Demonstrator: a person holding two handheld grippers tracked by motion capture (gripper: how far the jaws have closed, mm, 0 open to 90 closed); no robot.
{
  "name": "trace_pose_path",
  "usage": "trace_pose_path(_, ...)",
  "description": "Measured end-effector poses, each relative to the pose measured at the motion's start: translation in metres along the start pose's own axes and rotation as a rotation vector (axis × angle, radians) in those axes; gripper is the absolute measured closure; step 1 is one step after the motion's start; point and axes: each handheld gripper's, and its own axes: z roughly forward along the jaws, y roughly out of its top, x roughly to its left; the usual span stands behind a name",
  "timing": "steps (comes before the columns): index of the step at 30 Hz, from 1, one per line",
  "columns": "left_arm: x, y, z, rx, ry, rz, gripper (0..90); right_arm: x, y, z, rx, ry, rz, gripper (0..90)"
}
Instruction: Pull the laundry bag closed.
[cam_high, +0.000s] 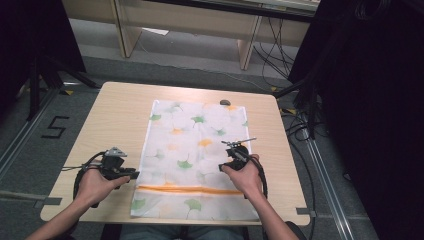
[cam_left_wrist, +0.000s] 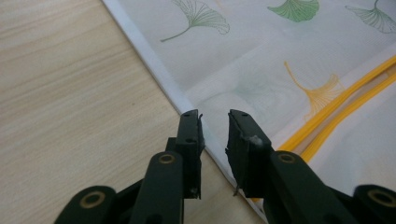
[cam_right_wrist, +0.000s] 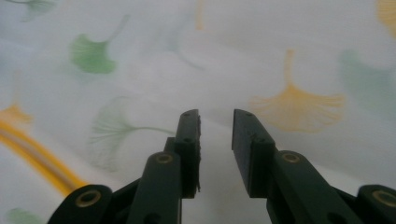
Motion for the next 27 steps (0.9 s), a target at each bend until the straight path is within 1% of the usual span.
trace_pose_path(1, 0.0, -0.001, -0.001, 0.003, 0.003, -0.013, 76.2, 0.01, 0.001, -0.001, 0.009, 0.027, 0.031, 74.4)
trace_pose_path(2, 0.0, -0.001, -0.002, 0.005, 0.003, -0.028, 77.5, 0.017, 0.002, -0.002, -0.022, 0.067, 0.026, 74.6)
trace_pose_path(3, 0.0, -0.001, -0.002, 0.005, 0.003, -0.028, 78.5, 0.017, 0.002, -0.002, -0.022, 0.067, 0.026, 74.6)
trace_pose_path(4, 0.0, -0.002, -0.003, 0.002, 0.001, -0.036, 78.5, 0.025, 0.002, -0.002, -0.021, 0.081, 0.037, 74.6)
trace_pose_path(5, 0.0, -0.002, -0.004, 0.016, 0.0, -0.033, 78.9, 0.035, 0.003, -0.003, -0.025, 0.107, 0.023, 74.4)
trace_pose_path(6, -0.001, -0.002, -0.005, 0.031, 0.01, -0.026, 79.7, 0.041, 0.004, -0.003, -0.021, 0.11, 0.005, 74.5)
trace_pose_path(7, 0.0, -0.002, -0.005, 0.031, -0.001, -0.023, 80.5, 0.058, 0.004, 0.0, -0.013, 0.134, -0.007, 74.5)
trace_pose_path(8, -0.002, -0.002, -0.005, 0.037, 0.007, -0.023, 80.5, 0.058, 0.004, 0.0, -0.013, 0.134, -0.007, 74.5)
trace_pose_path(9, -0.003, -0.002, -0.005, 0.039, 0.005, -0.024, 81.0, 0.066, 0.004, 0.002, -0.003, 0.147, -0.015, 74.6)
trace_pose_path(10, -0.003, -0.002, -0.006, 0.05, 0.018, -0.022, 82.6, 0.079, 0.004, 0.005, 0.023, 0.181, -0.05, 75.2)
trace_pose_path(11, -0.003, -0.001, -0.007, 0.066, 0.019, -0.008, 82.6, 0.079, 0.004, 0.005, 0.023, 0.181, -0.05, 75.2)
trace_pose_path(12, -0.004, -0.002, -0.007, 0.066, 0.017, -0.015, 84.5, 0.091, 0.004, 0.01, 0.04, 0.213, -0.084, 76.5)
trace_pose_path(13, -0.004, -0.002, -0.005, 0.078, 0.012, -0.03, 85.0, 0.096, 0.005, 0.013, 0.047, 0.211, -0.102, 77.3)
trace_pose_path(14, -0.004, -0.002, -0.005, 0.078, 0.012, -0.03, 85.3, 0.096, 0.005, 0.013, 0.047, 0.211, -0.102, 77.3)
trace_pose_path(15, -0.004, -0.002, -0.005, 0.097, -0.001, -0.029, 85.3, 0.103, 0.006, 0.015, 0.058, 0.222, -0.102, 78.1)
trace_pose_path(16, -0.003, -0.002, -0.004, 0.108, -0.004, -0.036, 85.4, 0.116, 0.01, 0.02, 0.067, 0.271, -0.132, 78.5)
trace_pose_path(17, -0.003, -0.003, -0.002, 0.117, -0.014, -0.057, 85.4, 0.121, 0.012, 0.022, 0.072, 0.283, -0.135, 78.6)
trace_pose_path(18, -0.002, -0.003, -0.002, 0.137, -0.022, -0.048, 85.4, 0.127, 0.014, 0.024, 0.074, 0.296, -0.137, 78.7)
trace_pose_path(19, -0.002, -0.003, -0.002, 0.137, -0.022, -0.048, 85.4, 0.135, 0.015, 0.025, 0.091, 0.307, -0.119, 78.8)
trace_pose_path(20, -0.002, -0.003, -0.001, 0.136, -0.032, -0.062, 85.2, 0.141, 0.017, 0.028, 0.09, 0.311, -0.13, 78.8)
trace_pose_path(21, -0.002, -0.003, -0.001, 0.138, -0.029, -0.058, 85.2, 0.141, 0.017, 0.028, 0.09, 0.311, -0.13, 78.8)
trace_pose_path(22, -0.003, -0.002, -0.001, 0.126, -0.027, -0.068, 85.1, 0.147, 0.02, 0.03, 0.103, 0.323, -0.116, 78.7)
trace_pose_path(23, -0.003, -0.001, -0.002, 0.115, -0.022, -0.068, 85.0, 0.158, 0.025, 0.037, 0.094, 0.341, -0.128, 78.5)
trace_pose_path(24, -0.003, -0.001, -0.002, 0.115, -0.022, -0.068, 85.1, 0.158, 0.025, 0.037, 0.094, 0.341, -0.128, 78.5)
trace_pose_path(25, -0.002, 0.0, -0.002, 0.117, -0.017, -0.063, 85.1, 0.162, 0.027, 0.04, 0.101, 0.347, -0.128, 78.3)
trace_pose_path(26, -0.003, 0.0, 0.0, 0.107, -0.017, -0.08, 85.0, 0.166, 0.029, 0.044, 0.104, 0.359, -0.135, 78.1)
trace_pose_path(27, 0.0, 0.0, -0.001, 0.123, -0.022, -0.076, 85.0, 0.175, 0.033, 0.049, 0.115, 0.359, -0.126, 77.9)
